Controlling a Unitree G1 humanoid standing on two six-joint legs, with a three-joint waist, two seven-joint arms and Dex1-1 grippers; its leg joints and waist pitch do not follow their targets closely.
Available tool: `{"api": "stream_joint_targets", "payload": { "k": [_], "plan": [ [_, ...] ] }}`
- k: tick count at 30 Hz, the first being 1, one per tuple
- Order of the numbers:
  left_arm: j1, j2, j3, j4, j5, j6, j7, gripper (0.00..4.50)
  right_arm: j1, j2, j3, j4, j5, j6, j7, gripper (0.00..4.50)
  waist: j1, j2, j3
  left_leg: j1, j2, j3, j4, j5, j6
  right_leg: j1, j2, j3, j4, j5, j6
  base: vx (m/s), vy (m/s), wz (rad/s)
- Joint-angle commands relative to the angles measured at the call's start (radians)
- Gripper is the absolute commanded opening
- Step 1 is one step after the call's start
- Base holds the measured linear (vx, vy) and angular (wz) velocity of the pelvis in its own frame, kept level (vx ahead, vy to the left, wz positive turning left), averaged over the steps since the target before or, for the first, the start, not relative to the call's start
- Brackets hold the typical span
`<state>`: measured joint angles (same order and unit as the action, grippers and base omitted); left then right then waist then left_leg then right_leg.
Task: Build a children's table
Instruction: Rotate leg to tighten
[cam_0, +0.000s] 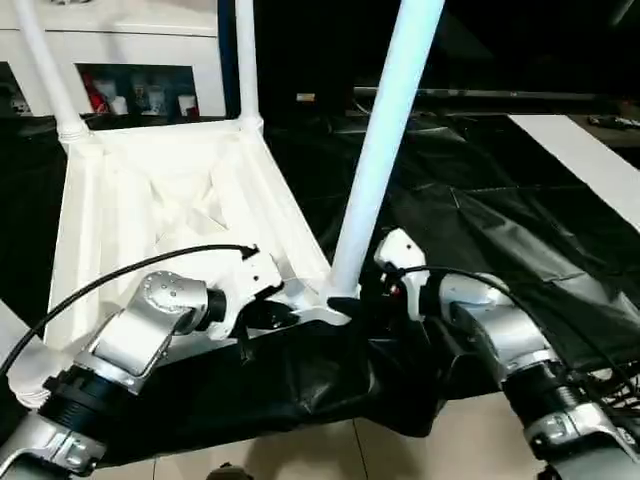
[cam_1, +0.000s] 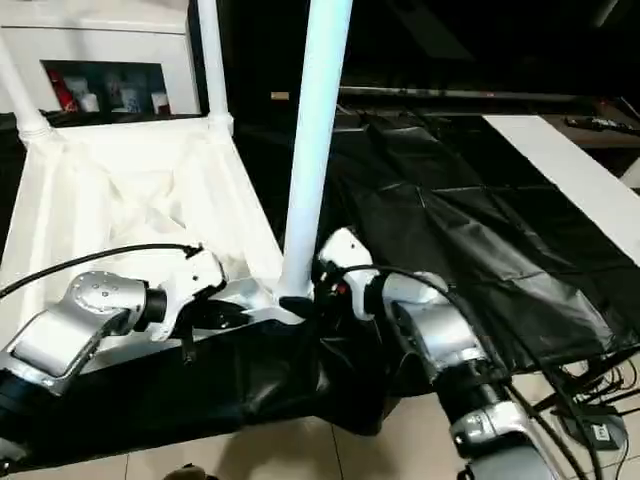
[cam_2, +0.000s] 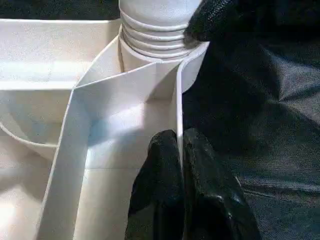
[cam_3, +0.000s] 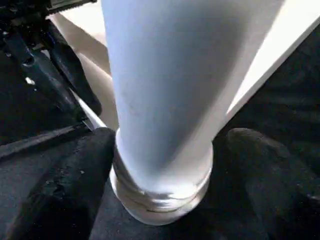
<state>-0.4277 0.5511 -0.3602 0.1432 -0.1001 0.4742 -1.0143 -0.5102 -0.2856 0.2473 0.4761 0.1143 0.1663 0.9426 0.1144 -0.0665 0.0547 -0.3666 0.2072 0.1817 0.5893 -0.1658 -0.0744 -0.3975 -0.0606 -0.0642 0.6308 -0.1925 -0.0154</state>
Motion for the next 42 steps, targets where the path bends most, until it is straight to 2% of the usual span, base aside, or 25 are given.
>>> {"api": "stream_joint_targets", "payload": {
  "k": [1,4,10,11,16,17,19,20,21,22,23,24,25,27,28,29,30,33,34,35,36,39,42],
  "plan": [
    [-0.006,-0.008,-0.019,0.011,0.001,-0.004,-0.022,0.0,-0.015,-0.007,-0.003,0.018,-0.007,-0.01,-0.008,3.66,-0.004,0.013,-0.057,0.019,0.028,-0.013,-0.073,-0.281,-0.037,0.035,-0.078,0.052,-0.09,-0.306,-0.152,0.0,0.0,0.0],
    [-0.006,-0.008,-0.017,0.013,0.003,-0.005,-0.024,0.0,-0.021,0.0,-0.006,0.033,-0.004,-0.018,-0.005,3.56,-0.004,0.014,-0.058,0.019,0.029,-0.014,-0.074,-0.28,-0.039,0.036,-0.079,0.051,-0.089,-0.305,-0.15,0.0,0.0,0.0],
    [-0.009,-0.006,-0.017,0.019,0.007,-0.008,-0.027,0.0,-0.027,0.012,-0.01,0.055,-0.004,-0.033,0.005,2.98,-0.005,0.015,-0.058,0.019,0.028,-0.014,-0.074,-0.285,-0.039,0.035,-0.078,0.051,-0.089,-0.303,-0.155,0.0,0.0,0.0],
    [-0.011,-0.006,-0.017,0.024,0.01,-0.01,-0.029,0.0,-0.028,0.015,-0.011,0.063,-0.005,-0.04,0.007,2.87,-0.005,0.018,-0.058,0.019,0.028,-0.014,-0.074,-0.292,-0.04,0.035,-0.078,0.051,-0.091,-0.31,-0.154,0.0,0.0,0.0],
    [-0.014,-0.02,-0.005,0.035,0.014,-0.012,-0.007,0.0,-0.025,0.027,-0.023,0.085,-0.007,-0.055,-0.021,2.72,-0.006,0.016,-0.057,0.02,0.029,-0.015,-0.075,-0.303,-0.042,0.033,-0.079,0.051,-0.092,-0.33,-0.15,0.0,0.0,0.0],
    [-0.019,-0.034,0.001,0.047,0.019,-0.014,0.016,0.0,-0.028,0.038,-0.036,0.101,-0.007,-0.059,-0.054,2.72,-0.007,0.013,-0.057,0.02,0.028,-0.015,-0.075,-0.304,-0.041,0.034,-0.079,0.051,-0.093,-0.338,-0.148,0.0,0.0,0.0],
    [-0.037,-0.068,0.008,0.081,0.035,-0.018,0.071,0.0,-0.042,0.069,-0.066,0.148,-0.013,-0.066,-0.145,2.71,-0.008,0.015,-0.055,0.021,0.027,-0.015,-0.075,-0.313,-0.047,0.031,-0.08,0.051,-0.096,-0.366,-0.146,0.0,0.0,0.0],
    [-0.067,-0.12,0.016,0.13,0.054,-0.01,0.145,0.0,-0.054,0.109,-0.094,0.201,-0.016,-0.065,-0.245,2.69,-0.011,0.011,-0.054,0.021,0.026,-0.016,-0.075,-0.323,-0.051,0.029,-0.081,0.05,-0.1,-0.4,-0.137,0.0,0.0,0.0],
    [-0.069,-0.123,0.017,0.133,0.055,-0.01,0.149,0.0,-0.055,0.111,-0.095,0.204,-0.016,-0.066,-0.251,2.69,-0.014,0.013,-0.053,0.026,0.025,-0.017,-0.075,-0.334,-0.059,0.024,-0.083,0.049,-0.105,-0.438,-0.129,0.0,0.0,0.0],
    [-0.09,-0.158,0.023,0.167,0.063,-0.006,0.197,0.0,-0.064,0.139,-0.113,0.235,-0.013,-0.058,-0.312,2.69,-0.014,0.012,-0.054,0.025,0.025,-0.018,-0.074,-0.34,-0.06,0.026,-0.084,0.048,-0.107,-0.454,-0.123,0.0,0.0,0.0],
    [-0.126,-0.212,0.035,0.221,0.073,-0.001,0.267,0.0,-0.082,0.182,-0.135,0.283,-0.014,-0.046,-0.413,2.69,-0.018,0.013,-0.053,0.026,0.024,-0.018,-0.074,-0.341,-0.062,0.022,-0.084,0.049,-0.109,-0.468,-0.116,0.0,0.0,0.0],
    [-0.137,-0.227,0.038,0.235,0.075,0.0,0.285,0.0,-0.088,0.194,-0.14,0.297,-0.016,-0.044,-0.444,2.69,-0.018,0.012,-0.053,0.029,0.024,-0.018,-0.073,-0.344,-0.064,0.021,-0.084,0.048,-0.111,-0.478,-0.112,0.0,0.0,0.0],
    [-0.166,-0.273,0.043,0.274,0.084,0.004,0.336,0.0,-0.11,0.231,-0.153,0.343,-0.021,-0.039,-0.539,2.69,-0.018,0.016,-0.056,0.029,0.023,-0.019,-0.072,-0.342,-0.064,0.022,-0.085,0.048,-0.111,-0.478,-0.108,0.0,0.0,0.0],
    [-0.187,-0.309,0.045,0.301,0.088,0.007,0.372,0.0,-0.128,0.259,-0.157,0.376,-0.028,-0.038,-0.602,2.69,-0.02,0.016,-0.056,0.03,0.023,-0.02,-0.072,-0.354,-0.067,0.019,-0.084,0.046,-0.111,-0.478,-0.105,0.0,0.0,0.0],
    [-0.21,-0.355,0.042,0.332,0.095,0.008,0.403,0.0,-0.154,0.3,-0.151,0.415,-0.043,-0.046,-0.662,2.69,-0.021,0.019,-0.057,0.024,0.023,-0.02,-0.074,-0.348,-0.061,0.022,-0.085,0.047,-0.111,-0.462,-0.101,0.0,0.0,0.0],
    [-0.215,-0.365,0.039,0.338,0.097,0.007,0.409,0.0,-0.161,0.31,-0.148,0.423,-0.047,-0.048,-0.673,2.69,-0.022,0.021,-0.057,0.028,0.024,-0.02,-0.074,-0.35,-0.064,0.017,-0.082,0.048,-0.111,-0.442,-0.104,0.0,0.0,0.0],
    [-0.235,-0.402,0.026,0.368,0.114,-0.001,0.429,0.0,-0.189,0.354,-0.145,0.457,-0.052,-0.062,-0.691,2.69,-0.021,0.021,-0.059,0.025,0.024,-0.02,-0.074,-0.346,-0.064,0.021,-0.083,0.048,-0.107,-0.415,-0.108,0.0,0.0,0.0],
    [-0.243,-0.421,0.02,0.385,0.123,-0.016,0.434,0.0,-0.21,0.385,-0.142,0.473,-0.059,-0.082,-0.691,2.69,-0.017,0.02,-0.061,0.021,0.024,-0.018,-0.074,-0.327,-0.052,0.025,-0.084,0.049,-0.103,-0.362,-0.111,0.0,0.0,0.0],
    [-0.243,-0.419,0.023,0.39,0.125,-0.027,0.429,0.0,-0.219,0.386,-0.151,0.482,-0.054,-0.092,-0.685,3.04,-0.016,0.019,-0.061,0.02,0.024,-0.017,-0.075,-0.32,-0.049,0.026,-0.084,0.05,-0.101,-0.349,-0.115,0.0,0.0,0.0],
    [-0.239,-0.41,0.025,0.39,0.126,-0.039,0.42,0.0,-0.224,0.379,-0.162,0.488,-0.046,-0.098,-0.679,3.25,-0.015,0.015,-0.062,0.016,0.024,-0.017,-0.075,-0.304,-0.043,0.03,-0.085,0.05,-0.097,-0.332,-0.119,0.0,0.0,0.0],
    [-0.237,-0.406,0.027,0.389,0.126,-0.044,0.416,0.0,-0.225,0.376,-0.166,0.489,-0.043,-0.1,-0.676,3.25,-0.015,0.015,-0.063,0.016,0.024,-0.016,-0.075,-0.297,-0.04,0.03,-0.085,0.05,-0.096,-0.325,-0.12,0.0,0.0,0.0],
    [-0.218,-0.366,0.035,0.379,0.121,-0.072,0.38,0.0,-0.218,0.335,-0.181,0.474,-0.034,-0.11,-0.634,3.64,-0.015,0.016,-0.063,0.013,0.024,-0.015,-0.076,-0.282,-0.031,0.033,-0.085,0.051,-0.096,-0.317,-0.12,0.0,0.0,0.0],
    [-0.204,-0.332,0.06,0.388,0.127,-0.095,0.366,0.0,-0.19,0.287,-0.172,0.416,-0.04,-0.121,-0.57,3.79,-0.012,0.016,-0.062,0.01,0.024,-0.015,-0.076,-0.275,-0.025,0.036,-0.085,0.05,-0.099,-0.323,-0.113,0.0,0.0,0.0]
  ]
}}
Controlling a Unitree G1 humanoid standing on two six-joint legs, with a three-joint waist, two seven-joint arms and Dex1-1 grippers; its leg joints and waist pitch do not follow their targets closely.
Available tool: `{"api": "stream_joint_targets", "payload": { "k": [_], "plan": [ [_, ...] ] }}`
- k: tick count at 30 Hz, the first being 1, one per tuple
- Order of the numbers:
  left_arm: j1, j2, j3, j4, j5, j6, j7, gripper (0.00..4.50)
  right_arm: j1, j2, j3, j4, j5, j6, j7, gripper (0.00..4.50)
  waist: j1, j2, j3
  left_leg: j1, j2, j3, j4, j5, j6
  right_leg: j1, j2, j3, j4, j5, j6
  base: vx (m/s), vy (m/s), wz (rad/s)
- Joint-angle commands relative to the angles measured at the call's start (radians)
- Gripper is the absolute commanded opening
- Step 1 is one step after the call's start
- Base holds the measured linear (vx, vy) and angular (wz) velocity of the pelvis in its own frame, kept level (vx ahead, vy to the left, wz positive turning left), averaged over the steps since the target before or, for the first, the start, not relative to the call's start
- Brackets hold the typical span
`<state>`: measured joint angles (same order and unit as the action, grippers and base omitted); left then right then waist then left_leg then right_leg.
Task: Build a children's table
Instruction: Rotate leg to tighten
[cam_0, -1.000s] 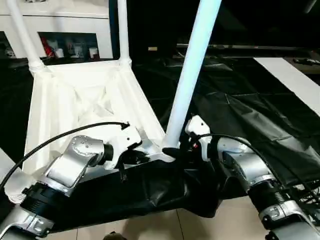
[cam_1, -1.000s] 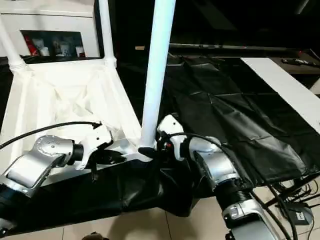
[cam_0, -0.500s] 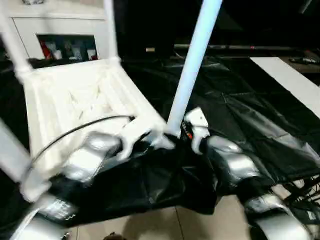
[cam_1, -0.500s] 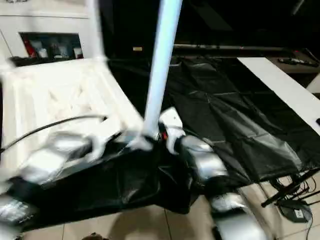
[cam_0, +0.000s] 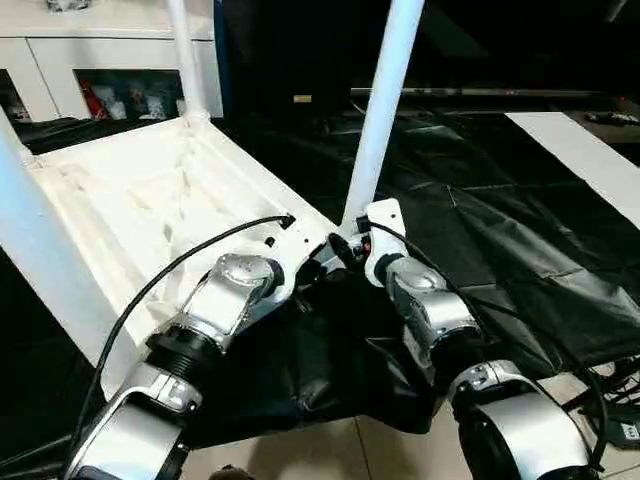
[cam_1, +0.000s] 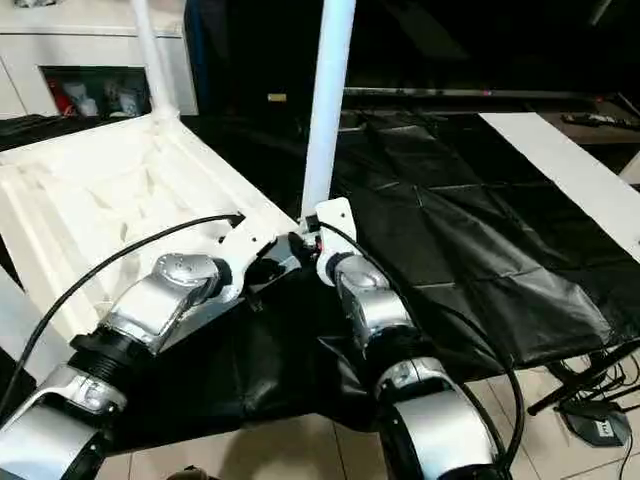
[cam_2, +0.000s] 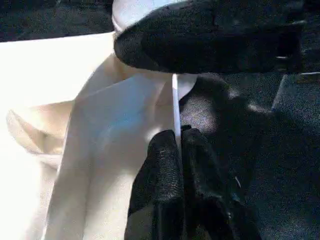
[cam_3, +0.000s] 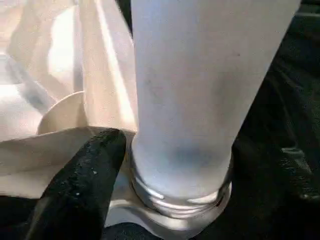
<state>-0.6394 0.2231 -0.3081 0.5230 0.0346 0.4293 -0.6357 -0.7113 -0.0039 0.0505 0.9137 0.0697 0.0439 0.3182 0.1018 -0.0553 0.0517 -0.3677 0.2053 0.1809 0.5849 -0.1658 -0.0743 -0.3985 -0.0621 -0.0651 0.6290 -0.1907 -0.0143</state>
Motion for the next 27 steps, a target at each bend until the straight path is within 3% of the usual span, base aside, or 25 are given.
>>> {"api": "stream_joint_targets", "payload": {
  "k": [1,2,4,6,10,12,14,15,16,18,19,20,23,24,27],
  "plan": [
    [0.016,0.015,0.02,0.014,-0.005,-0.063,-0.016,0.0,0.04,-0.025,0.033,-0.079,0.002,0.005,0.096,3.88,0.003,0.005,-0.059,0.012,0.027,-0.014,-0.071,-0.264,-0.024,0.037,-0.082,0.051,-0.096,-0.306,-0.111,0.0,0.0,0.0],
    [0.024,0.04,0.03,0.02,-0.006,-0.097,-0.03,0.0,0.097,-0.071,0.06,-0.185,-0.002,0.024,0.155,4.09,0.002,0.004,-0.058,0.009,0.026,-0.014,-0.073,-0.252,-0.019,0.04,-0.08,0.051,-0.095,-0.293,-0.111,0.0,0.0,0.0],
    [0.031,0.067,0.039,0.021,-0.007,-0.095,-0.045,0.0,0.169,-0.126,0.096,-0.322,0.005,0.066,0.229,4.09,0.004,0.003,-0.056,0.009,0.026,-0.014,-0.074,-0.253,-0.011,0.042,-0.077,0.051,-0.097,-0.294,-0.104,0.0,0.0,0.0],
    [0.035,0.077,0.038,0.02,-0.006,-0.103,-0.052,0.0,0.192,-0.143,0.107,-0.364,0.007,0.076,0.248,4.09,-0.004,0.004,-0.06,0.003,0.025,-0.016,-0.075,-0.244,-0.017,0.045,-0.08,0.049,-0.092,-0.302,-0.11,0.0,0.0,0.0],
    [0.057,0.125,0.049,0.006,-0.015,-0.137,-0.096,0.0,0.309,-0.23,0.131,-0.576,0.052,0.148,0.331,4.09,-0.005,0.003,-0.055,0.004,0.025,-0.017,-0.075,-0.257,-0.005,0.045,-0.077,0.05,-0.1,-0.33,-0.101,0.0,0.0,0.0],
    [0.083,0.157,0.075,-0.022,-0.029,-0.183,-0.115,0.0,0.381,-0.268,0.091,-0.706,0.079,0.199,0.339,4.09,-0.003,0.003,-0.053,0.01,0.026,-0.016,-0.075,-0.276,-0.002,0.04,-0.078,0.051,-0.107,-0.366,-0.091,0.0,0.0,0.0],
    [0.09,0.16,0.085,-0.031,-0.033,-0.204,-0.11,0.0,0.392,-0.268,0.075,-0.724,0.084,0.211,0.327,4.09,-0.008,0.001,-0.053,0.003,0.024,-0.018,-0.079,-0.274,-0.005,0.042,-0.079,0.048,-0.11,-0.407,-0.076,0.0,0.0,0.0],
    [0.101,0.155,0.105,-0.051,-0.042,-0.22,-0.089,0.0,0.4,-0.262,0.053,-0.738,0.084,0.215,0.298,4.09,-0.01,0.006,-0.052,0.002,0.025,-0.019,-0.08,-0.28,-0.012,0.04,-0.08,0.046,-0.114,-0.437,-0.067,0.0,0.0,0.0],
    [0.122,0.131,0.16,-0.103,-0.071,-0.173,-0.024,0.0,0.402,-0.239,0.011,-0.738,0.079,0.24,0.225,4.09,-0.011,0.008,-0.053,0.003,0.024,-0.019,-0.08,-0.28,-0.015,0.04,-0.08,0.045,-0.114,-0.446,-0.066,0.0,0.0,0.0],
    [0.137,0.116,0.191,-0.143,-0.083,-0.135,0.024,0.0,0.407,-0.225,-0.015,-0.746,0.076,0.261,0.173,4.09,-0.013,0.004,-0.056,0.003,0.026,-0.019,-0.079,-0.254,-0.022,0.039,-0.079,0.046,-0.107,-0.399,-0.089,0.0,0.0,0.0],
    [0.18,0.104,0.208,-0.226,-0.089,-0.132,0.055,0.0,0.412,-0.206,-0.027,-0.747,0.074,0.272,0.117,4.09,-0.011,0.007,-0.06,0.009,0.028,-0.015,-0.074,-0.238,-0.02,0.036,-0.077,0.049,-0.101,-0.33,-0.113,0.0,0.0,0.0],
    [0.195,0.103,0.21,-0.254,-0.091,-0.135,0.058,0.0,0.415,-0.201,-0.028,-0.752,0.074,0.277,0.103,4.09,-0.016,0.007,-0.061,0.001,0.029,-0.017,-0.076,-0.211,-0.016,0.042,-0.074,0.048,-0.091,-0.248,-0.137,0.0,0.0,0.0],
    [0.235,0.086,0.221,-0.32,-0.105,-0.122,0.074,0.0,0.42,-0.184,-0.029,-0.761,0.081,0.285,0.084,4.09,-0.013,0.006,-0.065,0.008,0.026,-0.01,-0.069,-0.174,0.003,0.042,-0.07,0.049,-0.084,-0.134,-0.164,0.0,0.0,0.0],
    [0.256,0.077,0.224,-0.352,-0.103,-0.113,0.086,0.0,0.421,-0.173,-0.031,-0.763,0.084,0.287,0.077,4.09,-0.013,0.004,-0.064,0.005,0.027,-0.01,-0.069,-0.156,0.011,0.045,-0.07,0.049,-0.079,-0.095,-0.176,0.0,0.0,0.0],
    [0.282,0.069,0.223,-0.394,-0.084,-0.099,0.106,0.0,0.413,-0.159,-0.026,-0.761,0.076,0.29,0.068,4.09,-0.008,0.007,-0.062,0.009,0.028,-0.008,-0.069,-0.145,0.019,0.044,-0.069,0.049,-0.079,-0.085,-0.174,0.0,0.0,0.0]
  ]
}}
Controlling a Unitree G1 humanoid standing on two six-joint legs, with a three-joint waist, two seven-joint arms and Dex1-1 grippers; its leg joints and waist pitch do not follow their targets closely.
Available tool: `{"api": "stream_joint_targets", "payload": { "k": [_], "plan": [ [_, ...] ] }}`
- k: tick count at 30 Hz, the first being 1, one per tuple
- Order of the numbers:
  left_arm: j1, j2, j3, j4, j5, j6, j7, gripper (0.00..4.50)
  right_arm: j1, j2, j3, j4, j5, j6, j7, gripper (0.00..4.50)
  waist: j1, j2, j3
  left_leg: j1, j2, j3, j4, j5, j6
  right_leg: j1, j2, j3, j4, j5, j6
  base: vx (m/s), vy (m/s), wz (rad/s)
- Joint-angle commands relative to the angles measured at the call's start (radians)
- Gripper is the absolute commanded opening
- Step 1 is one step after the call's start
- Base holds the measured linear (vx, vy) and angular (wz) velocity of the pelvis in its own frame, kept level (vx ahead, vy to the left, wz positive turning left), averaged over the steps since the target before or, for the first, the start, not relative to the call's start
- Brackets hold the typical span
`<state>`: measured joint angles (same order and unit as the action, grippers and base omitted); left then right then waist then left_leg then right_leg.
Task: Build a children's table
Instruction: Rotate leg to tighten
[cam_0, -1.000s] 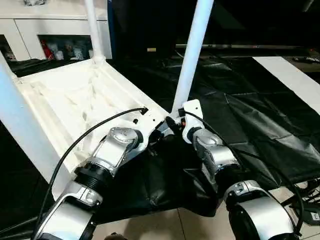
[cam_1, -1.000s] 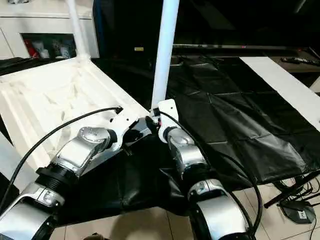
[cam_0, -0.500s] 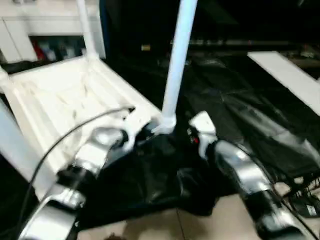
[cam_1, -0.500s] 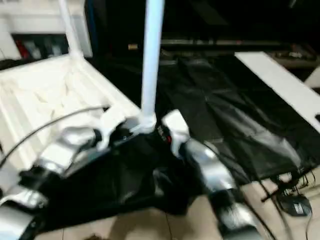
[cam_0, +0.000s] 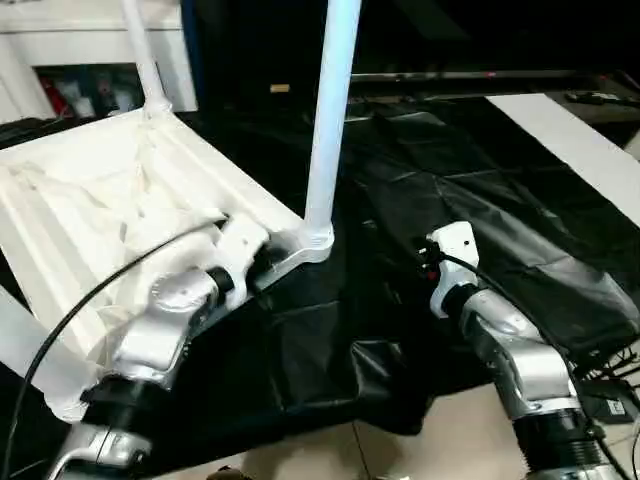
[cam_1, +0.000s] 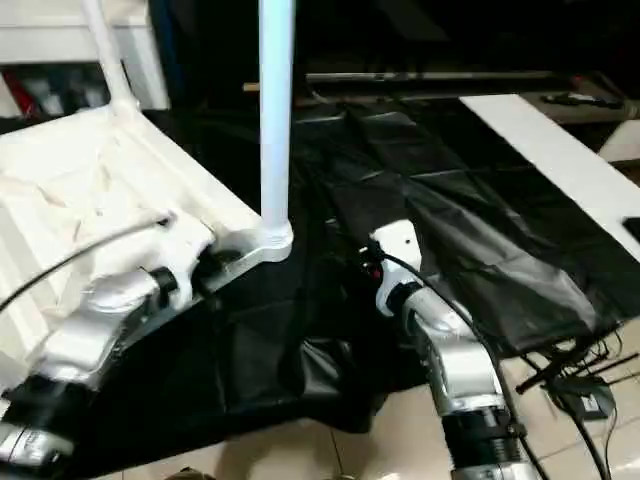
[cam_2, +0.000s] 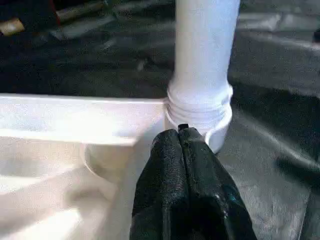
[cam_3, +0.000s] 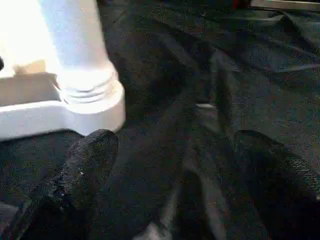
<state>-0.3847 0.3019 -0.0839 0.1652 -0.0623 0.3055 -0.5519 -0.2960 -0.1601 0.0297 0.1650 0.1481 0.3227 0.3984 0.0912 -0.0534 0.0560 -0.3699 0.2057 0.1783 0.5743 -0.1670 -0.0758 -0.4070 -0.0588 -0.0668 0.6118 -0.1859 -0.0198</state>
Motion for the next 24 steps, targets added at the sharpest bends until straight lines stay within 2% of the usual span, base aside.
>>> {"api": "stream_joint_targets", "payload": {
  "k": [1,3,4,5,7,9,14,15,16,17,18,19,20,21,22,23,24],
  "plan": [
    [0.027,-0.01,-0.001,-0.036,0.013,0.025,0.023,0.0,-0.003,-0.003,-0.005,-0.013,-0.003,0.011,-0.012,4.09,0.002,0.001,-0.065,0.011,0.028,-0.005,-0.059,-0.149,0.019,0.052,-0.072,0.051,-0.062,-0.098,-0.167,0.0,0.0,0.0],
    [0.041,-0.013,-0.002,-0.064,0.018,0.042,0.043,0.0,-0.008,-0.002,0.003,-0.009,-0.01,0.01,-0.016,4.09,0.004,0.004,-0.061,0.015,0.027,-0.004,-0.061,-0.182,0.006,0.048,-0.073,0.052,-0.07,-0.163,-0.148,0.0,0.0,0.0],
    [0.044,-0.01,-0.004,-0.07,0.013,0.047,0.038,0.0,-0.009,-0.002,0.005,-0.009,-0.008,0.012,-0.014,4.09,0.004,0.004,-0.061,0.015,0.027,-0.004,-0.061,-0.182,0.006,0.048,-0.073,0.052,-0.07,-0.163,-0.148,0.0,0.0,0.0],
    [0.049,-0.004,-0.01,-0.082,0.002,0.054,0.024,0.0,-0.009,-0.004,0.009,-0.01,-0.002,0.015,-0.01,4.09,0.005,0.002,-0.059,0.015,0.027,-0.006,-0.064,-0.211,-0.005,0.049,-0.074,0.052,-0.075,-0.217,-0.13,0.0,0.0,0.0],
    [0.054,0.015,-0.026,-0.096,0.012,0.068,0.008,0.0,-0.01,-0.01,0.022,-0.008,-0.004,0.013,0.006,4.09,0.005,0.001,-0.058,0.015,0.027,-0.008,-0.066,-0.233,-0.012,0.047,-0.075,0.052,-0.079,-0.264,-0.111,0.0,0.0,0.0],
    [0.051,0.018,-0.023,-0.108,0.006,0.078,0.0,0.0,-0.009,-0.012,0.023,-0.009,-0.009,0.009,0.009,4.09,0.004,0.003,-0.056,0.017,0.027,-0.008,-0.067,-0.247,-0.018,0.043,-0.074,0.053,-0.082,-0.279,-0.105,0.0,0.0,0.0],
    [0.045,0.0,-0.015,-0.122,0.002,0.079,0.028,0.0,-0.003,-0.022,0.028,-0.018,-0.023,-0.004,0.016,4.09,0.004,0.003,-0.058,0.015,0.027,-0.009,-0.066,-0.244,-0.023,0.045,-0.074,0.053,-0.081,-0.265,-0.104,0.0,0.0,0.0],
    [0.045,-0.019,-0.012,-0.129,0.0,0.093,0.05,0.0,0.002,-0.028,0.032,-0.026,-0.023,-0.005,0.018,4.09,0.009,-0.004,-0.054,-0.019,0.014,-0.035,-0.081,-0.271,0.009,0.079,-0.091,0.025,-0.071,-0.296,-0.103,0.0,0.0,0.0],
    [0.045,-0.023,-0.012,-0.132,0.0,0.097,0.056,0.0,0.004,-0.029,0.033,-0.028,-0.022,-0.005,0.018,4.09,0.005,0.01,-0.05,-0.015,0.018,-0.041,-0.093,-0.332,0.023,0.078,-0.091,0.012,-0.081,-0.383,-0.087,0.0,0.0,0.0],
    [0.046,-0.035,-0.012,-0.135,0.0,0.103,0.071,0.0,0.005,-0.033,0.037,-0.031,-0.024,-0.006,0.019,4.09,0.007,0.006,-0.051,-0.023,0.005,-0.057,-0.083,-0.39,0.052,0.095,-0.118,-0.007,-0.1,-0.521,-0.058,0.0,0.0,0.0],
    [0.046,-0.042,-0.013,-0.136,0.001,0.106,0.078,0.0,0.006,-0.035,0.039,-0.032,-0.027,-0.008,0.02,4.09,0.005,0.011,-0.045,-0.022,0.0,-0.061,-0.074,-0.432,0.056,0.105,-0.134,-0.03,-0.128,-0.679,-0.025,0.004,-0.002,0.4],
    [0.047,-0.047,-0.013,-0.136,0.003,0.108,0.085,0.0,0.006,-0.037,0.041,-0.033,-0.028,-0.009,0.021,4.09,0.005,0.015,-0.043,-0.021,-0.005,-0.064,-0.06,-0.445,0.06,0.124,-0.147,-0.055,-0.149,-0.772,-0.018,0.013,0.003,0.46],
    [0.047,-0.051,-0.015,-0.134,0.006,0.107,0.09,0.0,0.007,-0.037,0.041,-0.034,-0.028,-0.01,0.022,4.09,0.003,0.017,-0.042,-0.02,-0.006,-0.065,-0.054,-0.457,0.064,0.135,-0.15,-0.07,-0.159,-0.801,-0.019,0.013,0.003,0.46],
    [0.047,-0.051,-0.015,-0.134,0.006,0.107,0.09,0.0,0.007,-0.037,0.041,-0.034,-0.028,-0.01,0.022,4.09,0.006,0.03,-0.035,-0.021,-0.002,-0.069,-0.055,-0.467,0.064,0.15,-0.15,-0.087,-0.17,-0.807,-0.024,0.035,0.009,0.46],
    [0.047,-0.051,-0.015,-0.134,0.006,0.107,0.09,0.0,0.007,-0.037,0.041,-0.034,-0.028,-0.01,0.022,4.09,-0.001,0.029,-0.032,-0.025,-0.002,-0.075,-0.061,-0.481,0.064,0.154,-0.139,-0.095,-0.166,-0.791,-0.029,0.046,0.019,0.52],
    [0.051,-0.057,-0.018,-0.132,0.009,0.104,0.094,0.0,0.008,-0.036,0.042,-0.034,-0.029,-0.009,0.021,4.09,-0.005,0.034,-0.034,-0.026,-0.001,-0.087,-0.077,-0.516,0.062,0.172,-0.118,-0.103,-0.151,-0.697,-0.06,0.046,0.019,0.52],
    [0.051,-0.057,-0.018,-0.132,0.009,0.104,0.094,0.0,0.008,-0.036,0.042,-0.034,-0.029,-0.009,0.021,4.09,-0.005,0.034,-0.034,-0.026,-0.001,-0.087,-0.077,-0.516,0.062,0.172,-0.118,-0.103,-0.151,-0.697,-0.06,0.064,0.01,0.56]
  ]
}}
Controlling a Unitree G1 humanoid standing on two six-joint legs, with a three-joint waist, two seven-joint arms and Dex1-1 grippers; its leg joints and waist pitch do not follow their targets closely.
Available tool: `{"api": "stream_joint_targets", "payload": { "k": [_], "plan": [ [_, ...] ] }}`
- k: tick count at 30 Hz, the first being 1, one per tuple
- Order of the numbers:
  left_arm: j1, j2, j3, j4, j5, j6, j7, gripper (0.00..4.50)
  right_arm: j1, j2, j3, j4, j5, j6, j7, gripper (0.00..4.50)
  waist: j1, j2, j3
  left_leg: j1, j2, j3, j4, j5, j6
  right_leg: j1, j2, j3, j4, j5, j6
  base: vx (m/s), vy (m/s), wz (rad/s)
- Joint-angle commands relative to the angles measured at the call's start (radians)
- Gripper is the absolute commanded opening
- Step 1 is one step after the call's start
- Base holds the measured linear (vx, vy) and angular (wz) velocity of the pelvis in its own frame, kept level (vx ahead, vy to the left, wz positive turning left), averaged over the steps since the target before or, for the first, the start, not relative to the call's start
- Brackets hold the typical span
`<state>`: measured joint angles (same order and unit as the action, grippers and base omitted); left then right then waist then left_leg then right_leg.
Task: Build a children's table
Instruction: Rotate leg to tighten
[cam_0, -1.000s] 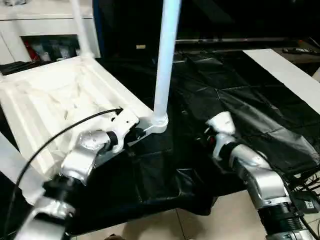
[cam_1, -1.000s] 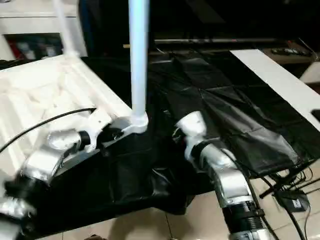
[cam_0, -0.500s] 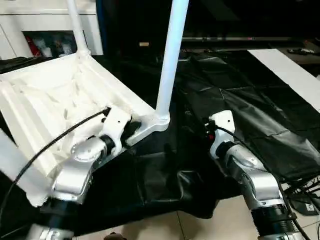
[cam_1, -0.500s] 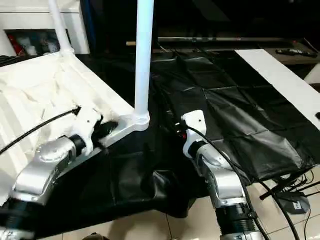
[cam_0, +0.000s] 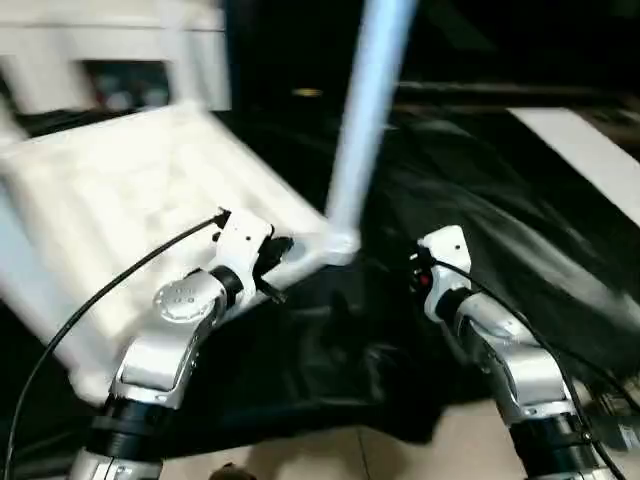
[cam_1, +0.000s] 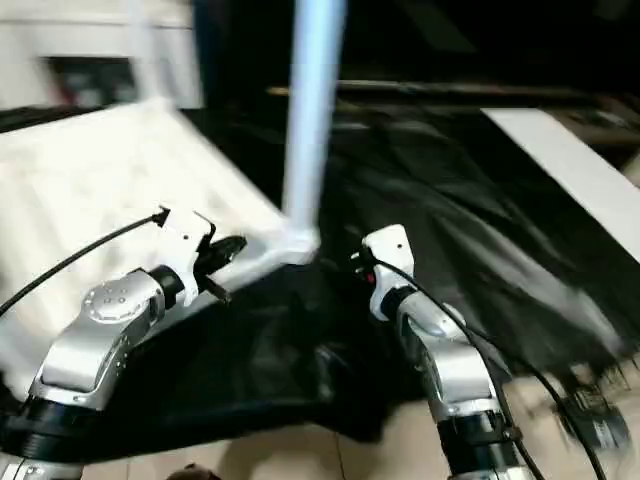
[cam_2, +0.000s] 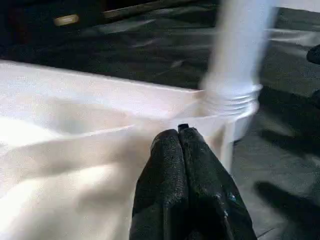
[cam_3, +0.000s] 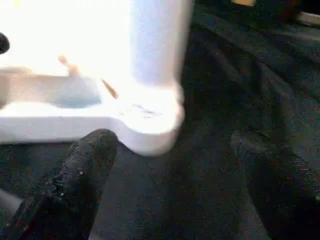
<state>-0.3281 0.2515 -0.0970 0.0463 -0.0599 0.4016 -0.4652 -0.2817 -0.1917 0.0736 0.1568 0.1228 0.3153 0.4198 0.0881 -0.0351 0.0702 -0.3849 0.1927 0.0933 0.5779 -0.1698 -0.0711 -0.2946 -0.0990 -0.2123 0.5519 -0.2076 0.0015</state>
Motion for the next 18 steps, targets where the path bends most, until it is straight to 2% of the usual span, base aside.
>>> {"api": "stream_joint_targets", "payload": {
  "k": [1,2,3,4,5,6,7,8,9,10,11,12,13,14,16,17,18],
  "plan": [
    [-0.002,-0.012,-0.005,-0.012,0.008,0.009,0.015,0.0,-0.01,-0.005,-0.007,-0.02,-0.005,-0.001,-0.005,4.09,0.001,0.014,-0.051,-0.008,0.009,-0.004,-0.079,-0.478,0.078,0.071,-0.075,0.046,-0.093,-0.606,-0.116,0.084,0.003,0.63],
    [-0.002,-0.012,-0.005,-0.012,0.008,0.009,0.015,0.0,-0.01,-0.005,-0.007,-0.02,-0.005,-0.001,-0.005,4.09,0.004,0.018,-0.05,0.0,0.009,-0.003,-0.079,-0.468,0.086,0.071,-0.074,0.044,-0.095,-0.59,-0.131,0.084,0.003,0.63],
    [0.0,-0.014,-0.005,-0.013,0.009,0.012,0.018,0.0,-0.011,-0.005,-0.009,-0.018,-0.005,-0.002,-0.006,4.09,0.004,0.022,-0.054,0.008,0.009,-0.002,-0.079,-0.427,0.111,0.079,-0.065,0.043,-0.092,-0.529,-0.157,0.11,0.001,0.72],
    [0.0,-0.014,-0.005,-0.013,0.009,0.013,0.019,0.0,-0.011,-0.005,-0.009,-0.018,-0.005,-0.002,-0.006,4.09,0.002,0.023,-0.056,0.013,0.008,-0.004,-0.08,-0.397,0.127,0.081,-0.057,0.043,-0.088,-0.482,-0.17,0.133,0.0,0.72],
    [0.001,-0.015,-0.004,-0.015,0.009,0.015,0.02,0.0,-0.012,-0.006,-0.011,-0.017,-0.006,-0.002,-0.007,4.09,-0.005,0.031,-0.063,0.027,0.0,-0.021,-0.084,-0.307,0.208,0.09,-0.024,0.038,-0.064,-0.345,-0.179,0.133,0.0,0.72],
    [0.001,-0.015,-0.004,-0.015,0.009,0.015,0.02,0.0,-0.012,-0.006,-0.011,-0.017,-0.006,-0.002,-0.007,4.09,-0.011,0.033,-0.066,0.037,-0.001,-0.034,-0.085,-0.278,0.245,0.088,-0.012,0.036,-0.053,-0.307,-0.177,0.136,0.006,0.64],
    [0.004,-0.018,-0.009,-0.021,0.011,0.02,0.03,0.0,-0.001,0.0,-0.033,-0.03,0.009,0.013,-0.025,4.09,-0.019,0.031,-0.07,0.048,-0.002,-0.052,-0.083,-0.227,0.297,0.086,0.002,0.036,-0.039,-0.266,-0.171,0.167,0.0,0.45],
    [0.005,-0.018,-0.01,-0.022,0.011,0.021,0.033,0.0,0.002,0.003,-0.041,-0.034,0.017,0.022,-0.031,4.09,-0.062,0.033,-0.086,0.178,0.088,-0.092,-0.071,-0.142,0.361,-0.028,0.016,0.07,0.052,-0.192,-0.169,0.167,0.0,0.45],
    [0.007,-0.02,-0.015,-0.022,0.017,0.024,0.041,0.0,0.018,0.003,-0.046,-0.054,0.029,0.034,-0.027,4.09,-0.063,0.018,-0.086,0.198,0.117,-0.12,-0.065,-0.023,0.475,-0.075,0.006,0.106,0.1,-0.169,-0.099,0.165,-0.035,0.14],
    [0.007,-0.02,-0.015,-0.022,0.017,0.024,0.041,0.0,0.018,0.003,-0.046,-0.054,0.029,0.034,-0.027,4.09,-0.062,0.01,-0.088,0.202,0.123,-0.126,-0.053,0.074,0.528,-0.102,-0.008,0.127,0.114,-0.135,-0.066,0.108,-0.066,-0.05],
    [0.01,-0.022,-0.017,-0.021,0.02,0.016,0.046,0.0,0.033,0.001,-0.042,-0.07,0.032,0.037,-0.022,4.09,-0.061,-0.01,-0.09,0.164,0.1,-0.108,-0.031,0.257,0.547,-0.115,-0.044,0.185,0.093,-0.016,-0.02,0.108,-0.066,-0.05],
    [0.013,-0.024,-0.02,-0.021,0.021,0.015,0.047,0.0,0.045,-0.002,-0.036,-0.082,0.031,0.038,-0.017,4.09,-0.049,-0.036,-0.092,0.107,0.047,-0.069,0.002,0.298,0.484,-0.078,-0.073,0.217,0.049,0.109,-0.007,0.023,-0.089,-0.01],
    [0.014,-0.024,-0.021,-0.022,0.022,0.016,0.047,0.0,0.051,-0.003,-0.034,-0.088,0.032,0.041,-0.014,4.09,-0.011,-0.056,-0.078,-0.003,-0.05,0.013,0.031,0.171,0.351,-0.003,-0.093,0.256,0.015,0.269,0.013,0.036,-0.094,0.08],
    [0.017,-0.023,-0.026,-0.024,0.024,0.02,0.045,0.0,0.065,-0.004,-0.029,-0.103,0.035,0.046,-0.008,4.09,0.0,-0.042,-0.09,-0.017,-0.017,0.01,-0.002,0.122,0.152,0.025,-0.082,0.233,0.055,0.462,-0.006,0.036,-0.094,0.08],
    [0.02,-0.02,-0.032,-0.026,0.023,0.026,0.037,0.0,0.083,-0.004,-0.023,-0.125,0.041,0.056,0.004,4.09,-0.006,-0.035,-0.094,0.0,-0.016,0.014,-0.006,0.157,0.09,0.012,-0.05,0.215,0.069,0.614,-0.02,0.036,-0.095,0.0],
    [0.02,-0.02,-0.032,-0.026,0.023,0.026,0.037,0.0,0.083,-0.004,-0.023,-0.125,0.041,0.056,0.004,4.09,-0.012,-0.029,-0.09,0.011,-0.01,0.016,-0.022,0.08,0.05,0.012,-0.037,0.203,0.058,0.565,-0.038,0.006,-0.091,-0.04],
    [0.021,-0.01,-0.043,-0.025,0.026,0.016,0.022,0.0,0.095,-0.006,-0.017,-0.147,0.054,0.065,0.023,4.09,-0.013,-0.025,-0.086,0.014,-0.005,0.015,-0.028,0.046,0.036,0.01,-0.034,0.2,0.052,0.489,-0.053,0.0,0.0,0.0]
  ]
}}
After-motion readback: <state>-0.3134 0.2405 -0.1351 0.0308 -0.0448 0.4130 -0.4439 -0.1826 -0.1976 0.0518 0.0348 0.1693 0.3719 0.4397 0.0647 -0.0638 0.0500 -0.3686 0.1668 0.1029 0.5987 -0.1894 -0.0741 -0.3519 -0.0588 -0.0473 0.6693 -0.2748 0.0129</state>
